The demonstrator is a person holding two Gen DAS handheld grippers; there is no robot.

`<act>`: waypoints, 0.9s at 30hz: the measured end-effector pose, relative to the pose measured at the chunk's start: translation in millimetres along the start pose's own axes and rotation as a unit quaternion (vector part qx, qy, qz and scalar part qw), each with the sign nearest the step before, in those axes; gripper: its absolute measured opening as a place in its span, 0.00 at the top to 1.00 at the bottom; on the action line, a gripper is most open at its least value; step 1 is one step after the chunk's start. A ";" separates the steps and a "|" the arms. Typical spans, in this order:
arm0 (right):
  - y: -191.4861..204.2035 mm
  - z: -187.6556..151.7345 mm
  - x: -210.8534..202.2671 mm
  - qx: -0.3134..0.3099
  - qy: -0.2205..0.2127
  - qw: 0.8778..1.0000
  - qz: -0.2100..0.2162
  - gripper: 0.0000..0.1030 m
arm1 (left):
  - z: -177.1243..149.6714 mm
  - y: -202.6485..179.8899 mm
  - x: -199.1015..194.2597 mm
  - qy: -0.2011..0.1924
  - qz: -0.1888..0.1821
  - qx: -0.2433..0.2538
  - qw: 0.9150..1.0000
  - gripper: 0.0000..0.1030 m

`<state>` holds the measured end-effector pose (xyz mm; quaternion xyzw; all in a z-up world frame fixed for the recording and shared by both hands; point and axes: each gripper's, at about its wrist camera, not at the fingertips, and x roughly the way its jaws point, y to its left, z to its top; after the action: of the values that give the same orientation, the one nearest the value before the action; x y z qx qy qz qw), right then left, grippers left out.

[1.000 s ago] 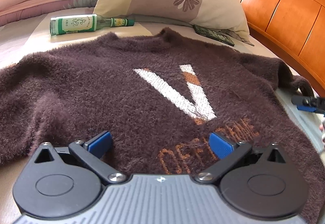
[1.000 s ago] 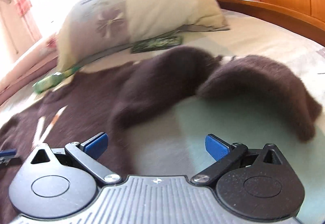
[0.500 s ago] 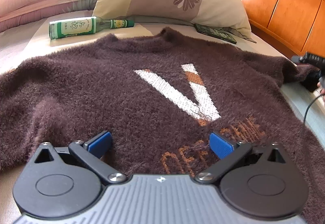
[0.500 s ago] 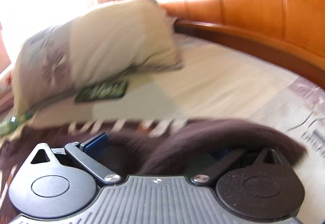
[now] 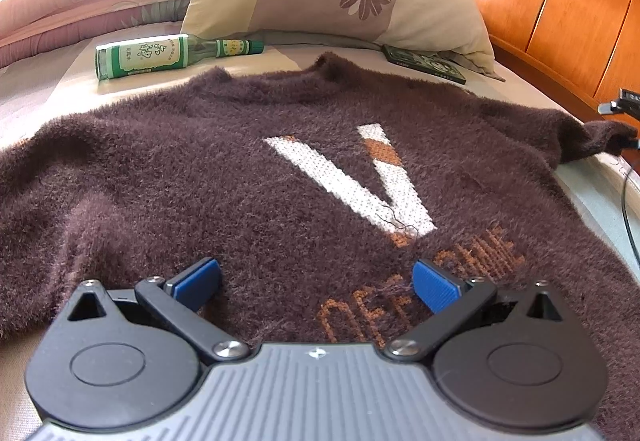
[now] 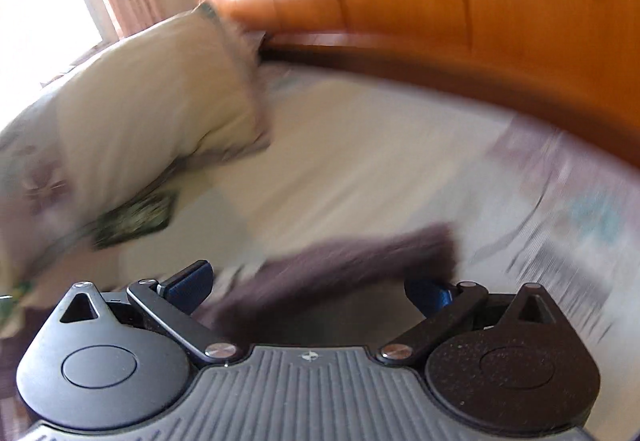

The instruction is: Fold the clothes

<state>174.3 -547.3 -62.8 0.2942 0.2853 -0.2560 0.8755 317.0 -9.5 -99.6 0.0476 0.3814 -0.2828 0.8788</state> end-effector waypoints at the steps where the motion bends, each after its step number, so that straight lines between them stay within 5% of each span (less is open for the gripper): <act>1: -1.0 -8.0 0.1 0.008 0.009 1.000 0.016 0.00 | -0.1 -0.1 0.0 0.000 0.000 0.001 1.000 0.01; 4: -2.8 -21.6 0.7 0.036 0.014 0.998 0.047 0.00 | -0.1 0.4 -0.2 0.000 0.000 0.001 1.000 0.01; 10: -13.4 -13.9 -3.5 0.072 -0.006 0.997 0.033 0.07 | 0.0 1.0 -0.4 0.001 -0.001 0.001 1.000 0.01; 14: -32.1 -8.5 -4.0 0.099 -0.010 0.995 0.027 0.48 | -0.1 -0.4 0.6 0.000 0.001 0.003 1.000 0.01; 19: -40.6 -5.7 1.0 0.079 -0.015 0.997 0.005 0.83 | -0.8 -1.8 1.1 0.000 0.004 0.009 1.000 0.01; 27: -35.1 24.7 -2.0 0.017 -0.060 0.997 -0.034 0.86 | -1.9 -3.8 2.0 -0.001 0.008 0.018 1.000 0.01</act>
<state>159.9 -587.5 -58.1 0.2828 0.2377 -0.3081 0.8767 314.8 -13.0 -101.8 0.0661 0.3752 -0.2825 0.8804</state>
